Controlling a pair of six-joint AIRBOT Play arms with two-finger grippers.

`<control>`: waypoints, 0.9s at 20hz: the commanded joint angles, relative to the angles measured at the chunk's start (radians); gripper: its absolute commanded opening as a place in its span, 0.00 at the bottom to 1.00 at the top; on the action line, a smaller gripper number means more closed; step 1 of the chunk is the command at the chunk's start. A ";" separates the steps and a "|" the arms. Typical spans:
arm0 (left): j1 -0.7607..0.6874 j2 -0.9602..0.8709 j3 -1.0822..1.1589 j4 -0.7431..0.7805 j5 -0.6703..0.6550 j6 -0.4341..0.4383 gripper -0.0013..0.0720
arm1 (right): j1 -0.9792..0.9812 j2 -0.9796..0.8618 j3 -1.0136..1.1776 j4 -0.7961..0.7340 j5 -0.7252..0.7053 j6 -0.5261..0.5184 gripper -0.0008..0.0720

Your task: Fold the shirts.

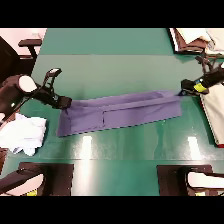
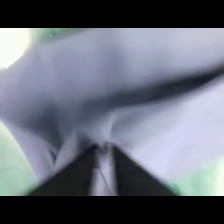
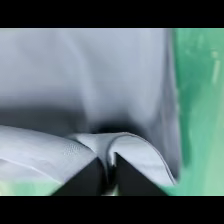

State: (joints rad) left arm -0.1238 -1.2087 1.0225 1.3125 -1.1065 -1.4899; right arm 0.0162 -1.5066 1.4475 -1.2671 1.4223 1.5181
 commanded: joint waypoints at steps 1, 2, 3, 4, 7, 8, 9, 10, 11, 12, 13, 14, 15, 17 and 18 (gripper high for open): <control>0.000 -0.077 0.052 0.020 0.046 0.005 0.78 | 0.004 -0.145 0.141 0.099 0.000 -0.058 0.42; 0.000 -0.076 0.069 0.020 0.031 0.006 0.72 | -0.006 -0.161 0.170 0.121 0.011 -0.082 0.50; 0.000 -0.071 0.093 0.020 0.005 0.005 0.70 | -0.017 -0.167 0.188 0.155 0.024 -0.113 0.55; 0.000 -0.068 0.121 0.018 -0.034 0.005 0.70 | -0.033 -0.164 0.193 0.180 0.038 -0.143 0.59; 0.000 -0.068 0.174 -0.040 -0.131 0.006 0.69 | -0.127 -0.136 0.150 0.201 0.084 -0.194 0.78; 0.000 -0.068 0.173 -0.080 -0.142 0.006 0.61 | -0.168 -0.126 0.115 0.204 0.097 -0.200 0.83; 0.000 -0.068 0.173 -0.121 -0.142 0.012 0.19 | -0.205 -0.123 0.080 0.203 0.101 -0.208 0.84; -0.004 -0.068 0.173 -0.169 -0.129 0.040 0.05 | -0.244 -0.124 0.043 0.204 0.098 -0.226 0.84; -0.013 -0.068 0.173 -0.200 -0.106 0.047 0.05 | -0.278 -0.124 0.003 0.205 0.092 -0.249 0.84; -0.028 -0.069 0.173 -0.224 -0.081 0.050 0.05 | -0.307 -0.131 -0.035 0.215 0.086 -0.279 0.85; -0.050 -0.069 0.173 -0.234 -0.055 0.050 0.05 | -0.331 -0.148 -0.064 0.256 0.086 -0.319 0.88; -0.079 -0.074 0.173 -0.238 -0.023 0.049 0.05 | -0.352 -0.167 -0.094 0.313 0.090 -0.359 0.90; -0.110 -0.079 0.172 -0.239 0.009 0.045 0.05 | -0.361 -0.190 -0.115 0.356 0.090 -0.375 0.90; -0.180 -0.093 0.170 -0.242 0.080 0.016 0.05 | -0.352 -0.241 -0.127 0.389 0.089 -0.377 0.90; -0.213 -0.108 0.170 -0.243 0.115 0.000 0.05 | -0.337 -0.261 -0.127 0.396 0.088 -0.386 0.90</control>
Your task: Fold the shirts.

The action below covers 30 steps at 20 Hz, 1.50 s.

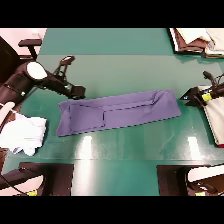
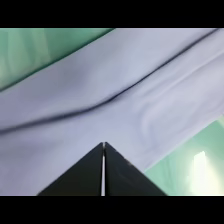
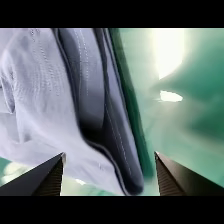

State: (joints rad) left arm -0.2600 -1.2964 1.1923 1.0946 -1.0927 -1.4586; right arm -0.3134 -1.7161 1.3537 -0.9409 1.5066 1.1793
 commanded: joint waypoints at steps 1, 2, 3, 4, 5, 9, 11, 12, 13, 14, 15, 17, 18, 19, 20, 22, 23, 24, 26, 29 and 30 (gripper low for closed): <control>-0.103 -0.036 0.000 -0.027 0.125 -0.039 0.05 | 0.014 -0.071 -0.033 0.092 0.003 -0.058 0.90; -0.130 -0.056 0.000 -0.027 0.149 -0.056 0.05 | 0.034 -0.085 -0.032 0.121 0.001 -0.074 0.90; -0.151 -0.077 0.000 -0.032 0.169 -0.071 0.05 | 0.055 -0.098 -0.033 0.137 -0.009 -0.075 0.88; -0.169 -0.102 0.000 -0.044 0.190 -0.085 0.05 | 0.077 -0.105 -0.033 0.135 -0.019 -0.075 0.83; -0.182 -0.128 0.000 -0.070 0.214 -0.087 0.05 | 0.095 -0.105 -0.032 0.135 -0.026 -0.084 0.62; -0.193 -0.227 0.015 -0.169 0.259 -0.081 0.05 | 0.115 -0.029 -0.032 0.142 -0.047 -0.097 0.04; -0.207 -0.266 0.034 -0.182 0.266 -0.068 0.05 | 0.115 0.058 -0.024 0.167 -0.057 -0.095 0.04; -0.217 -0.292 0.056 -0.186 0.264 -0.055 0.05 | 0.122 0.100 -0.004 0.177 -0.053 -0.080 0.03; -0.227 -0.314 0.080 -0.183 0.262 -0.052 0.05 | 0.137 0.141 0.029 0.189 -0.047 -0.049 0.03; -0.240 -0.340 0.106 -0.183 0.264 -0.051 0.05 | 0.158 0.182 0.067 0.190 -0.042 -0.005 0.03; -0.253 -0.363 0.133 -0.182 0.263 -0.052 0.05 | 0.182 0.217 0.103 0.190 -0.039 0.026 0.03; -0.276 -0.403 0.174 -0.184 0.267 -0.053 0.05 | 0.248 0.277 0.183 0.190 -0.039 0.070 0.03; -0.287 -0.421 0.192 -0.184 0.274 -0.053 0.05 | 0.282 0.298 0.219 0.190 -0.038 0.093 0.03; -0.297 -0.436 0.208 -0.186 0.282 -0.053 0.05 | 0.321 0.311 0.256 0.190 -0.039 0.121 0.03; -0.310 -0.454 0.227 -0.187 0.287 -0.053 0.05 | 0.361 0.319 0.289 0.191 -0.038 0.138 0.03; -0.332 -0.487 0.265 -0.186 0.290 -0.054 0.05 | 0.440 0.321 0.347 0.190 -0.036 0.164 0.03; -0.341 -0.503 0.283 -0.187 0.290 -0.057 0.05 | 0.478 0.321 0.367 0.191 -0.037 0.168 0.03; -0.349 -0.516 0.298 -0.187 0.288 -0.061 0.05 | 0.513 0.321 0.385 0.190 -0.037 0.176 0.04; -0.356 -0.534 0.307 -0.185 0.289 -0.064 0.05 | 0.576 0.321 0.411 0.190 -0.037 0.186 0.03; -0.355 -0.543 0.310 -0.154 0.277 -0.064 0.05 | 0.644 0.321 0.431 0.190 -0.042 0.190 0.03; -0.349 -0.542 0.322 -0.131 0.256 -0.063 0.05 | 0.660 0.321 0.430 0.190 -0.045 0.190 0.03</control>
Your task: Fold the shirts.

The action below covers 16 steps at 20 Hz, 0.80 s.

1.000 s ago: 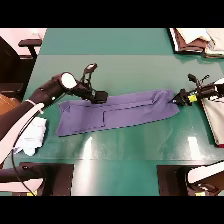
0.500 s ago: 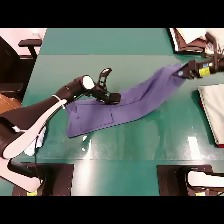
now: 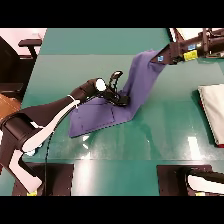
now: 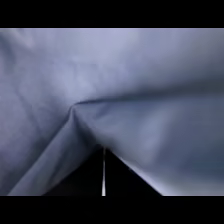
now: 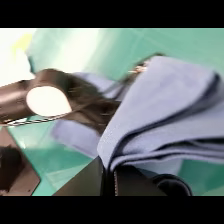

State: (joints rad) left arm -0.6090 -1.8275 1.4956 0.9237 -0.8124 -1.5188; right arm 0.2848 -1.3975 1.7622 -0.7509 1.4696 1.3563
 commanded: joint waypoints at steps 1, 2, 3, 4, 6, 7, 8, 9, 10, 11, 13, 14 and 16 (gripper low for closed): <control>0.018 -0.004 0.038 0.066 -0.063 -0.012 0.05 | 0.075 0.002 0.021 -0.001 -0.012 0.012 0.03; 0.046 0.016 0.054 0.091 -0.096 -0.023 0.05 | 0.089 0.002 0.021 -0.001 -0.016 0.012 0.03; 0.083 0.058 0.058 0.128 -0.117 -0.026 0.05 | 0.103 0.002 0.021 0.000 -0.017 0.012 0.03; 0.124 0.109 0.058 0.165 -0.137 -0.027 0.05 | 0.124 0.002 0.021 -0.001 -0.019 0.012 0.03; 0.229 0.238 0.058 0.250 -0.195 -0.026 0.05 | 0.181 -0.005 0.021 0.000 -0.036 0.011 0.03; 0.289 0.311 0.059 0.299 -0.226 -0.025 0.05 | 0.223 -0.017 0.021 0.000 -0.049 0.011 0.03; 0.345 0.378 0.058 0.348 -0.251 -0.025 0.05 | 0.270 -0.034 0.021 0.000 -0.066 0.011 0.04; 0.404 0.449 0.058 0.396 -0.274 -0.023 0.05 | 0.329 -0.060 0.021 0.000 -0.091 0.005 0.04; 0.454 0.512 0.058 0.432 -0.290 -0.018 0.05 | 0.390 -0.089 0.021 0.000 -0.119 -0.011 0.04; 0.503 0.575 0.058 0.465 -0.301 -0.018 0.05 | 0.460 -0.127 0.021 0.000 -0.155 -0.022 0.04; 0.584 0.673 0.058 0.495 -0.312 -0.018 0.05 | 0.591 -0.210 0.021 -0.001 -0.243 -0.056 0.13; 0.616 0.710 0.058 0.495 -0.315 -0.018 0.05 | 0.647 -0.252 0.022 -0.001 -0.293 -0.080 0.40; 0.661 0.762 0.058 0.495 -0.328 -0.018 0.05 | 0.718 -0.322 0.022 -0.002 -0.342 -0.086 0.80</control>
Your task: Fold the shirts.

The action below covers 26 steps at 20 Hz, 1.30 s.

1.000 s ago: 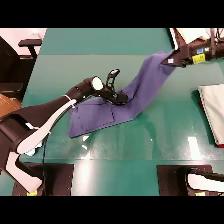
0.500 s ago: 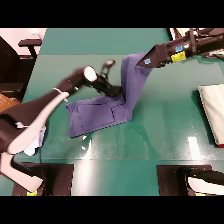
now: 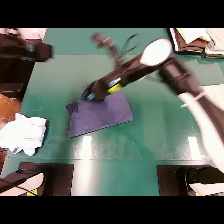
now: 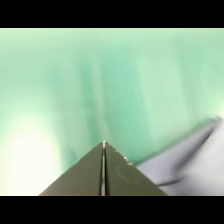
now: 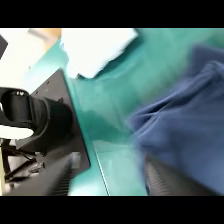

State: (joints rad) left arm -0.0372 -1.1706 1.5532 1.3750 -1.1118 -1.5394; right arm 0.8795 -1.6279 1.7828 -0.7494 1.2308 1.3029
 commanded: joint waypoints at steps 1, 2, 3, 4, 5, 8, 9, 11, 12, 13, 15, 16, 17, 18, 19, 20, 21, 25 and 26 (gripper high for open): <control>0.101 0.122 0.001 0.044 -0.040 0.003 0.05 | 0.133 -0.113 0.001 -0.006 -0.092 -0.032 0.81; 0.105 0.128 0.001 0.046 -0.052 0.012 0.05 | 0.128 -0.124 0.001 -0.026 -0.067 -0.026 0.76; 0.105 0.131 0.001 0.045 -0.068 0.029 0.05 | 0.111 -0.123 0.001 -0.075 -0.034 -0.008 0.71; 0.105 0.131 0.001 0.044 -0.088 0.029 0.05 | 0.084 -0.112 -0.001 -0.150 0.001 0.012 0.71; 0.105 0.131 0.001 0.043 -0.104 0.029 0.05 | 0.053 -0.093 -0.013 -0.227 0.027 0.037 0.71; 0.105 0.130 0.001 0.036 -0.124 0.029 0.05 | -0.106 0.013 -0.149 -0.382 0.029 0.089 0.71; 0.105 0.130 0.001 0.031 -0.127 0.029 0.05 | -0.172 0.047 -0.208 -0.392 0.032 0.101 0.71; 0.105 0.130 0.000 0.000 -0.134 0.029 0.05 | -0.328 0.102 -0.334 -0.387 0.036 0.111 0.72; 0.104 0.130 -0.003 -0.032 -0.133 0.029 0.05 | -0.398 0.110 -0.379 -0.363 0.038 0.111 0.82; 0.104 0.130 -0.007 -0.063 -0.130 0.029 0.05 | -0.464 0.109 -0.418 -0.314 0.036 0.110 0.94; 0.104 0.130 -0.020 -0.119 -0.126 0.028 0.05 | -0.570 0.081 -0.474 -0.216 0.029 0.090 0.94; 0.104 0.128 -0.027 -0.143 -0.128 0.028 0.05 | -0.604 0.056 -0.491 -0.168 0.026 0.062 0.93; 0.104 0.127 -0.035 -0.160 -0.129 0.028 0.05 | -0.623 0.027 -0.501 -0.115 0.026 0.029 0.93; 0.104 0.127 -0.045 -0.173 -0.132 0.028 0.05 | -0.628 -0.005 -0.498 -0.074 0.030 0.010 0.93; 0.104 0.127 -0.055 -0.182 -0.132 0.028 0.05 | -0.626 -0.038 -0.490 -0.045 0.028 0.004 0.93; 0.104 0.127 -0.066 -0.183 -0.136 0.028 0.05 | -0.612 -0.072 -0.478 -0.013 0.028 0.004 0.93; 0.104 0.127 -0.072 -0.183 -0.138 0.029 0.05 | -0.593 -0.104 -0.459 0.013 0.029 0.002 0.93; 0.104 0.126 -0.077 -0.183 -0.121 0.042 0.05 | -0.457 -0.230 -0.350 0.109 0.038 -0.002 0.87; 0.104 0.126 -0.077 -0.182 -0.113 0.056 0.05 | -0.422 -0.253 -0.330 0.132 0.039 -0.002 0.86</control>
State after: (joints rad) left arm 0.0662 -1.0443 1.4811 1.2015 -1.2407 -1.5036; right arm 0.3840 -1.8057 1.3979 -0.7071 1.2591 1.3083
